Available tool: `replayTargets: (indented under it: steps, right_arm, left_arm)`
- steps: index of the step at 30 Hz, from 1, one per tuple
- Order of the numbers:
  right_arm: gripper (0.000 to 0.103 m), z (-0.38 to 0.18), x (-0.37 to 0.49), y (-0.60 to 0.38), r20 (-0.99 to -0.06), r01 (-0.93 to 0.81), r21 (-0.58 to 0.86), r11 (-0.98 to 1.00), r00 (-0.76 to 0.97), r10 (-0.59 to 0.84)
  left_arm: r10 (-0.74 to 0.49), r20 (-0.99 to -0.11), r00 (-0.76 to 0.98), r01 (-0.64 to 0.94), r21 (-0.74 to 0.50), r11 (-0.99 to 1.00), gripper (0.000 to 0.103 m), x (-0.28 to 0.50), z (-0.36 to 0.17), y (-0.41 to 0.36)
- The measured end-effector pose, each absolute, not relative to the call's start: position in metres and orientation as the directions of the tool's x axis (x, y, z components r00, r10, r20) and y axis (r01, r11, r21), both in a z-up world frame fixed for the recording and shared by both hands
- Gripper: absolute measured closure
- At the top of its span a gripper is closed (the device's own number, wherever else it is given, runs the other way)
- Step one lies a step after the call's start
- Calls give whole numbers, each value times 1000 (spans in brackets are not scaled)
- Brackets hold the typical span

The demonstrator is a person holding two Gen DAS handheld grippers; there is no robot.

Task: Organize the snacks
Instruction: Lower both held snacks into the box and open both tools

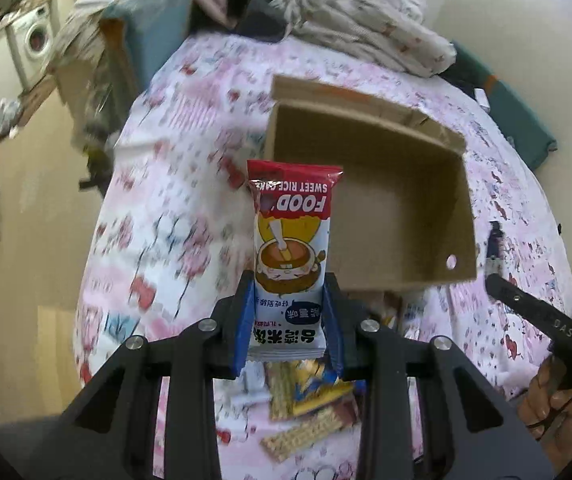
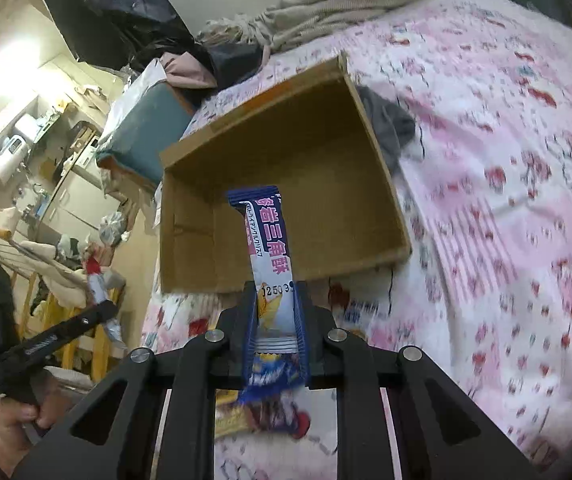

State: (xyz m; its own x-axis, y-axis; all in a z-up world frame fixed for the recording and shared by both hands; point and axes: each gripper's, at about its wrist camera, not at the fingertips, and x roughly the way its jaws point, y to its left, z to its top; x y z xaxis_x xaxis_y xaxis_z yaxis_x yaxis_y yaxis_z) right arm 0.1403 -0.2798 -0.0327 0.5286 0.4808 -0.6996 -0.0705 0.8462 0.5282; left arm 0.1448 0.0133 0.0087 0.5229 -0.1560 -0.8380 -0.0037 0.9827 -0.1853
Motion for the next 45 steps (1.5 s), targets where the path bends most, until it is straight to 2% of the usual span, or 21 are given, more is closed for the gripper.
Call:
replayTargets:
  steps: [14, 26, 32, 34, 36, 38, 41, 45]
  right_arm:
    - [85, -66, 214, -277, -751, 6, 523, 853, 476, 457]
    - [85, -101, 240, -265, -822, 53, 486, 872, 367, 436]
    - [81, -103, 239, -266, -814, 75, 514, 855, 356, 458]
    - [81, -103, 239, -266, -815, 79, 514, 854, 357, 457]
    - [81, -103, 241, -267, -809, 87, 527, 845, 355, 468]
    - [78, -103, 241, -269, -800, 98, 547, 832, 352, 485]
    - [63, -101, 240, -270, -779, 91, 578, 811, 358, 515]
    - [56, -92, 236, -267, -777, 63, 564, 823, 379, 503]
  left_arm:
    - [-183, -855, 486, 63, -174, 983, 75, 223, -24, -44]
    - [-153, -896, 416, 58, -141, 988, 75, 251, -68, -62]
    - [-156, -909, 386, 61, -144, 988, 74, 254, -79, -68]
    - [-166, -912, 375, 70, -151, 986, 69, 254, -81, -71]
    - [-157, -915, 372, 68, -142, 988, 44, 253, -80, -73]
    - [-150, -909, 389, 69, -133, 989, 33, 251, -75, -75]
    - [-148, -904, 401, 86, -124, 989, 32, 248, -69, -76]
    - [-150, -901, 406, 74, -131, 989, 32, 246, -62, -70]
